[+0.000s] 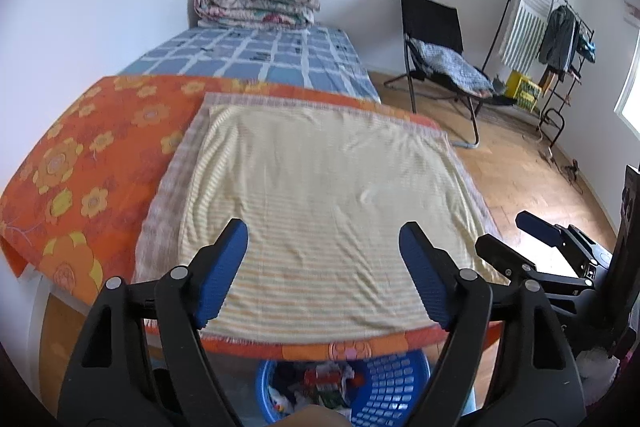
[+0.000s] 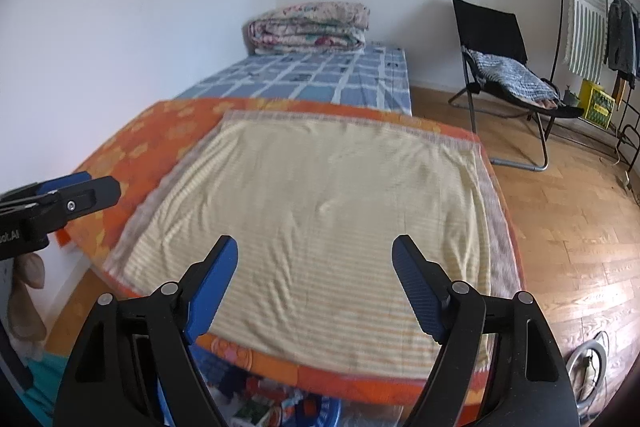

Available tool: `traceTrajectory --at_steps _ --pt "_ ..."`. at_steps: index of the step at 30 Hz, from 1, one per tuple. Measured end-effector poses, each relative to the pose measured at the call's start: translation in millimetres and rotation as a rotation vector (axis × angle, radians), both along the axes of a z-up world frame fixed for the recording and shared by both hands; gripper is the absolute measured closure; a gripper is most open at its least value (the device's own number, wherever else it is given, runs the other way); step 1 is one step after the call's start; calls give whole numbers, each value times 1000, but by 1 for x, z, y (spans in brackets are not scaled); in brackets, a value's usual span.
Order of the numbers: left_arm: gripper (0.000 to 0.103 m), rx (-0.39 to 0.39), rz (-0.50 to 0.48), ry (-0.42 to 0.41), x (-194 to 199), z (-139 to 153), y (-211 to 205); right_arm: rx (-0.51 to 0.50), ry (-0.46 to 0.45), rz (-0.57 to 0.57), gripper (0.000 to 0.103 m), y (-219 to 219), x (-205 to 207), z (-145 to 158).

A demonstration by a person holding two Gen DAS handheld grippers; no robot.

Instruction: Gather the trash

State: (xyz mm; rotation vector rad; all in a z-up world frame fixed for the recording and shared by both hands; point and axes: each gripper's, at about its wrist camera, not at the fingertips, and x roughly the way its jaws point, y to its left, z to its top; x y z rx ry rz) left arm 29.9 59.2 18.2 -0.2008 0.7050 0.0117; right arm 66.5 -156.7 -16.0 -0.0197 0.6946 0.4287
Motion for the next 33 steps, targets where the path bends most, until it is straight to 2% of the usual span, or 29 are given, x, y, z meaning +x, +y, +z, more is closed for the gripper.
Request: traceTrajectory --at_steps 5,9,11,13,14,22,33 --pt "22 43 10 -52 4 13 1 26 -42 -3 23 -1 12 12" --pt "22 48 28 -85 5 21 3 77 -75 -10 23 -7 21 18" --pt "16 49 40 -88 7 23 5 129 -77 -14 23 -12 26 19" --pt "6 46 48 -87 9 22 6 168 -70 -16 23 -16 31 18" --pt "5 47 55 -85 9 21 6 181 -62 -21 23 -17 35 15" --pt "4 70 71 -49 17 13 6 185 -24 -50 22 -21 50 -2" --pt "2 89 60 -34 18 7 -2 166 -29 -85 22 -24 55 -11"
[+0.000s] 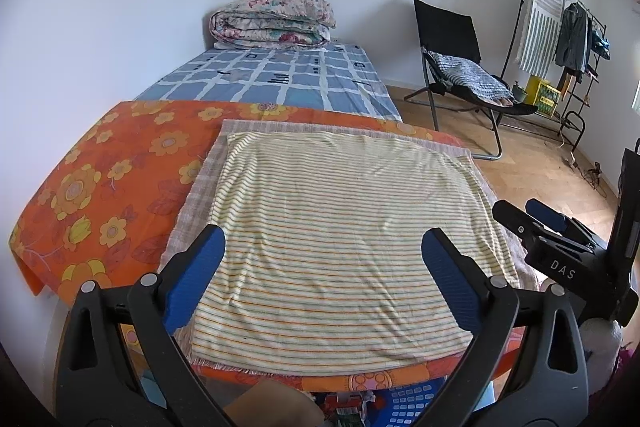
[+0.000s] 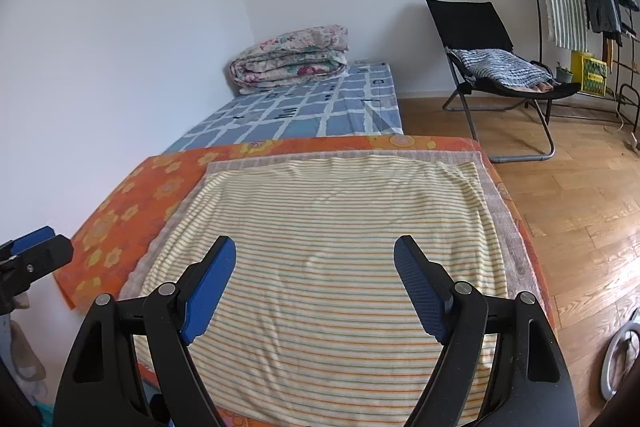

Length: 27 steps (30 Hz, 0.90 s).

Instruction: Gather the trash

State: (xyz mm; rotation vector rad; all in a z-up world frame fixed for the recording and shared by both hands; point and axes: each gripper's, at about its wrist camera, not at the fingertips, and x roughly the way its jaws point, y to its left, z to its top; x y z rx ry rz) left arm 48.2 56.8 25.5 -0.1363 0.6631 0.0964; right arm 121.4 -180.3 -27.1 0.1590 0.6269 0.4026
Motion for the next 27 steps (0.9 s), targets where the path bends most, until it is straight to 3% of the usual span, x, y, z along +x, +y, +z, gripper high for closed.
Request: traceTrajectory --at_steps 27 --pt "1 11 13 6 -2 -4 -2 -30 15 -37 21 -5 4 -8"
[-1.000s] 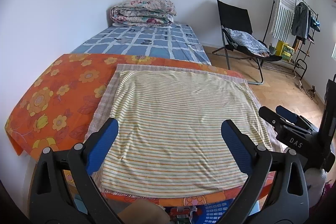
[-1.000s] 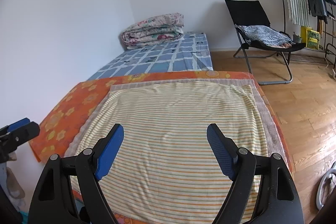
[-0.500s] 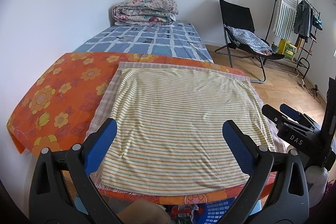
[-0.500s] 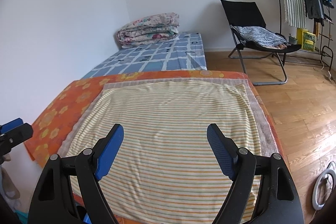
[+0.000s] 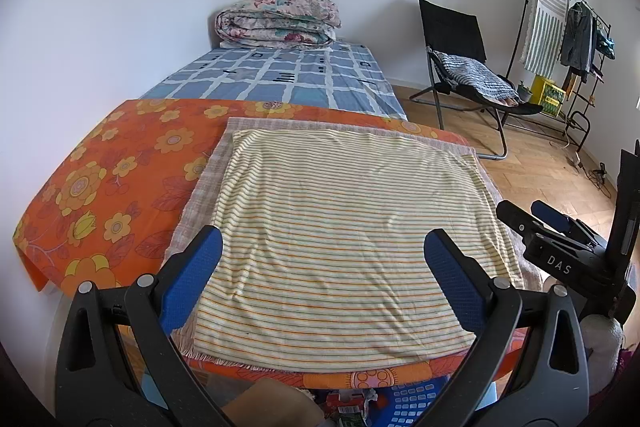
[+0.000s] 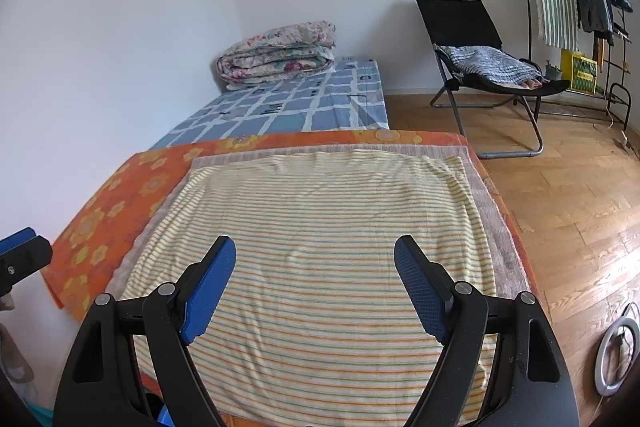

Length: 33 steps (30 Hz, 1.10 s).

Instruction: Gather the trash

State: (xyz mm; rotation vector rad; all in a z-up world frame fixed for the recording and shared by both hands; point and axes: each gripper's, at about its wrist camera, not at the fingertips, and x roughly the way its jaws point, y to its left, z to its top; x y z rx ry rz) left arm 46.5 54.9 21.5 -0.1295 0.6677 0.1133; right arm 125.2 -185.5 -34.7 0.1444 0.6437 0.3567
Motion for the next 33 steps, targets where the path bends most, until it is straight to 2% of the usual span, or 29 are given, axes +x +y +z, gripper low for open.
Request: traceTrajectory --at_steps 22,33 --pt "0 0 -1 -1 1 0 2 -4 12 -2 21 0 0 -5" --pt "0 -60 1 25 0 -1 16 -10 17 3 21 0 -1 -8"
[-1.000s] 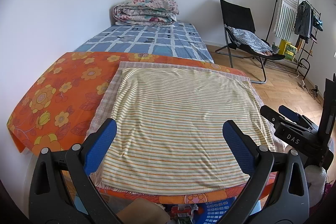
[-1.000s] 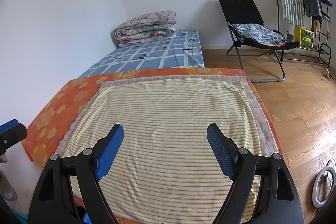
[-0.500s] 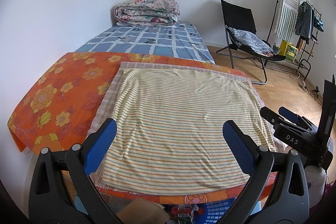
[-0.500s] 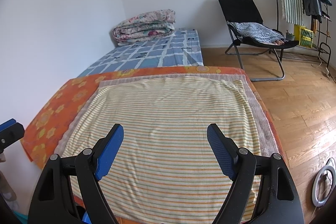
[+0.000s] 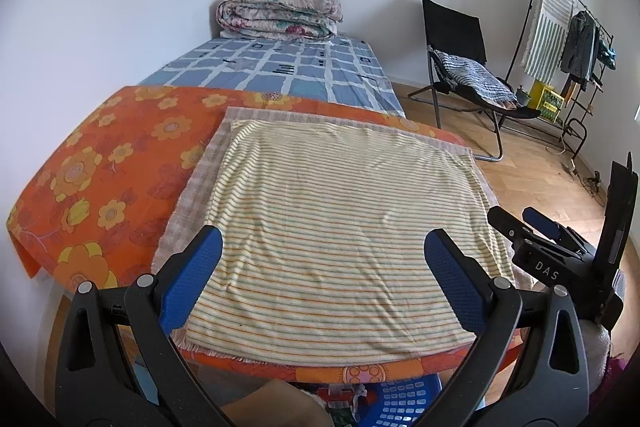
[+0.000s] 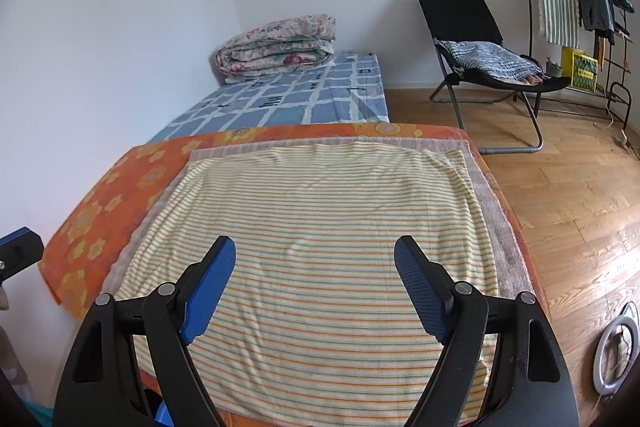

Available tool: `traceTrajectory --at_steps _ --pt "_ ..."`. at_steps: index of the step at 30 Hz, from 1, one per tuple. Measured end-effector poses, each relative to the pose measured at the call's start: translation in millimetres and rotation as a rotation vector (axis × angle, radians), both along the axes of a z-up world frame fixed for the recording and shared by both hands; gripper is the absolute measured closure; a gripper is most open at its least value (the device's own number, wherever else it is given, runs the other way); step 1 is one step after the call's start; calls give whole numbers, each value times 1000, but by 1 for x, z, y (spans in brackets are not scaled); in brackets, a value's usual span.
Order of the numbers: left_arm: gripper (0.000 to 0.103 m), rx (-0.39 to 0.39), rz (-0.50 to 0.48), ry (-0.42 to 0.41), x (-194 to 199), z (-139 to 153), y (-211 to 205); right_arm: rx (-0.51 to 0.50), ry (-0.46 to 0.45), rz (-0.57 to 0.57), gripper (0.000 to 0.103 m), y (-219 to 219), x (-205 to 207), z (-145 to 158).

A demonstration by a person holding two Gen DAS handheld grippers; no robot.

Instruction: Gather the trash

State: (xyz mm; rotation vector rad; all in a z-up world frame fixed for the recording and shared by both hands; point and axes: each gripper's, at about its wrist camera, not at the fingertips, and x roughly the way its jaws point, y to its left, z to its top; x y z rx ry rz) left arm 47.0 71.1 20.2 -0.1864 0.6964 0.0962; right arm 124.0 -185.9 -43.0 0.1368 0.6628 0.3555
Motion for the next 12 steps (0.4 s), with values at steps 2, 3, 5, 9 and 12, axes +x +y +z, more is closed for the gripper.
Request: traceTrajectory --at_steps 2,3,5,9,12 --pt "0 -25 12 6 1 -2 4 1 4 2 21 1 0 0" --pt "0 -33 18 11 2 -4 4 -1 5 2 21 2 0 0" --pt "0 -45 26 21 3 -7 7 -3 6 1 21 2 0 0" --pt "0 -15 35 14 3 -7 6 -1 6 0 21 2 0 -1" --pt "0 -8 37 9 1 -8 4 -2 6 2 21 2 0 -1"
